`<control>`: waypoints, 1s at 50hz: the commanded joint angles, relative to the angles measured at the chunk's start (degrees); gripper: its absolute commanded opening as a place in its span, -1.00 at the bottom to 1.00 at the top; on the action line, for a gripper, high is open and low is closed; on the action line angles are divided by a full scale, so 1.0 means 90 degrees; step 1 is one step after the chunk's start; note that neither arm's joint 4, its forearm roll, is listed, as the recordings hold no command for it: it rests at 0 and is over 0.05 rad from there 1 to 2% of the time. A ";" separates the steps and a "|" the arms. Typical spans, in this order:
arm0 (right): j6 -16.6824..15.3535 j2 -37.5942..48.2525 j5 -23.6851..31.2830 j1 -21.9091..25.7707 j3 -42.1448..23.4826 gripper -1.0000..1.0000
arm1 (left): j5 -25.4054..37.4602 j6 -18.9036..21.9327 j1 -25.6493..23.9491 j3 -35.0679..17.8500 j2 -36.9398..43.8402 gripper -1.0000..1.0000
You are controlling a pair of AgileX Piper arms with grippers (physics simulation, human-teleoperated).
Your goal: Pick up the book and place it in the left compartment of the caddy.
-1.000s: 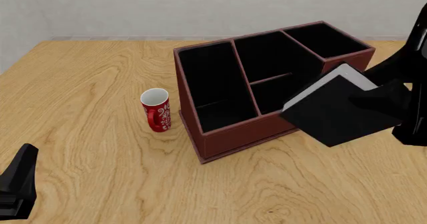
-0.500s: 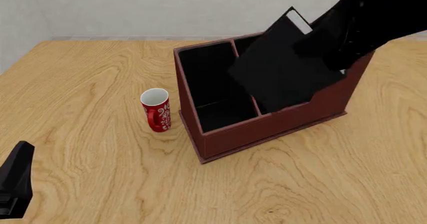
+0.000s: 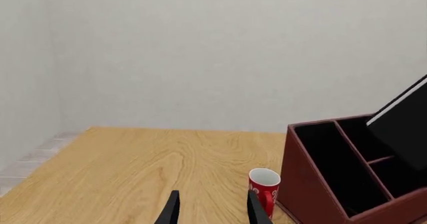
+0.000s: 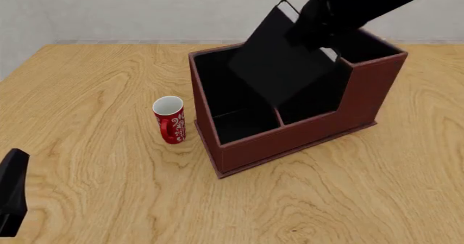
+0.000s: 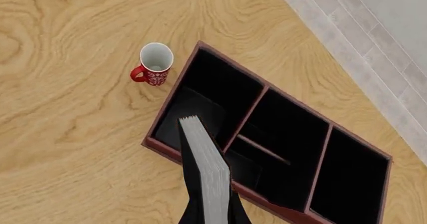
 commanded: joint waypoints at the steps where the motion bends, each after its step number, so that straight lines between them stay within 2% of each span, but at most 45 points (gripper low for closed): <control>1: 0.0146 0.0416 0.0000 -0.0050 -0.0437 -1.00 | 0.0107 0.0126 -0.0058 -0.0140 0.0000 1.00; 27: 0.0208 0.1170 0.0000 -0.0044 -0.1015 -1.00 | -0.0136 0.0218 0.0054 0.0148 0.0000 1.00; 50: 0.0444 0.1672 0.0000 0.0022 -0.1307 -1.00 | -0.0239 0.0366 0.0107 0.0253 0.0000 1.00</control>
